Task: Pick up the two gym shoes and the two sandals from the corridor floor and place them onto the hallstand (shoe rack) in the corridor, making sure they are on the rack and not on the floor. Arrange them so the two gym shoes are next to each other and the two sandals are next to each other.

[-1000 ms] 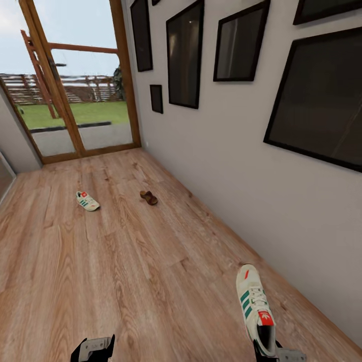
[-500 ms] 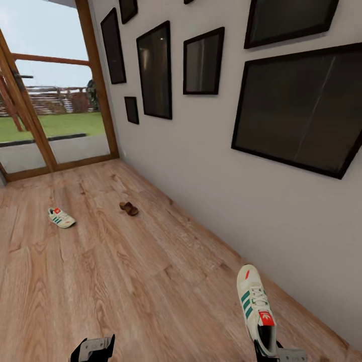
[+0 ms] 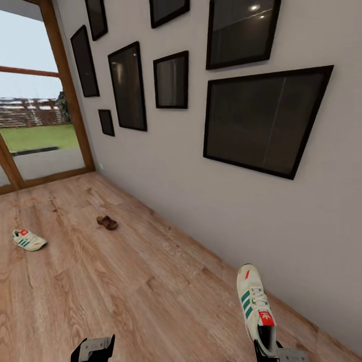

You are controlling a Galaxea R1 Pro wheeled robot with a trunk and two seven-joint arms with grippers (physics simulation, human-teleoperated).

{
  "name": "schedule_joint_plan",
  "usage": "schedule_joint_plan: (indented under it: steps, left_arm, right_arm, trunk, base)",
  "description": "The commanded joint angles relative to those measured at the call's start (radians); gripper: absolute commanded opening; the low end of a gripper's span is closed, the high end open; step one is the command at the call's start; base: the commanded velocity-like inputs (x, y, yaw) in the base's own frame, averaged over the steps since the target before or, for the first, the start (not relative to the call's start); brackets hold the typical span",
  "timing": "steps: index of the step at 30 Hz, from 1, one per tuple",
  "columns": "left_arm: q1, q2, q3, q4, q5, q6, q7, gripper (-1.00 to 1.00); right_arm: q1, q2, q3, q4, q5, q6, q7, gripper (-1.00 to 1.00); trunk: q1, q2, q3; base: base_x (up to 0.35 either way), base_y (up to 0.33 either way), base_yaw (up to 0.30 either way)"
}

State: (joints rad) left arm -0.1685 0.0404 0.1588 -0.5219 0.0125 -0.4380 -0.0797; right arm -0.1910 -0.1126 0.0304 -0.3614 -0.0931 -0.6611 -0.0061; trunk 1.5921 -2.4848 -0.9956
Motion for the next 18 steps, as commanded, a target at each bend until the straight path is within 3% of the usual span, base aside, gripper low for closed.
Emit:
schedule_joint_plan:
  steps: [1,12,18]
  left_arm:
    - [0.0,-0.001,0.005,0.0,0.001,-0.002,-0.008,1.0]
    - [0.0,-0.001,0.005,0.02,0.003,-0.003,-0.009,1.0]
    - [0.0,-0.001,0.005,0.033,0.003,-0.005,-0.009,1.0]
  right_arm:
    - [-0.001,0.0,0.003,0.001,-0.01,-0.003,0.001,-1.0]
    - [-0.001,0.001,0.003,0.001,-0.01,-0.003,0.001,-1.0]
    - [-0.001,0.001,0.003,0.001,-0.01,-0.003,0.001,-1.0]
  trunk:
    - [-0.004,0.007,0.002]
    - [-0.046,0.084,0.037]
    - [-0.046,0.084,0.037]
  base:
    - [0.0,0.0,-0.3]
    - [0.0,0.0,-0.3]
    - [0.0,0.0,-0.3]
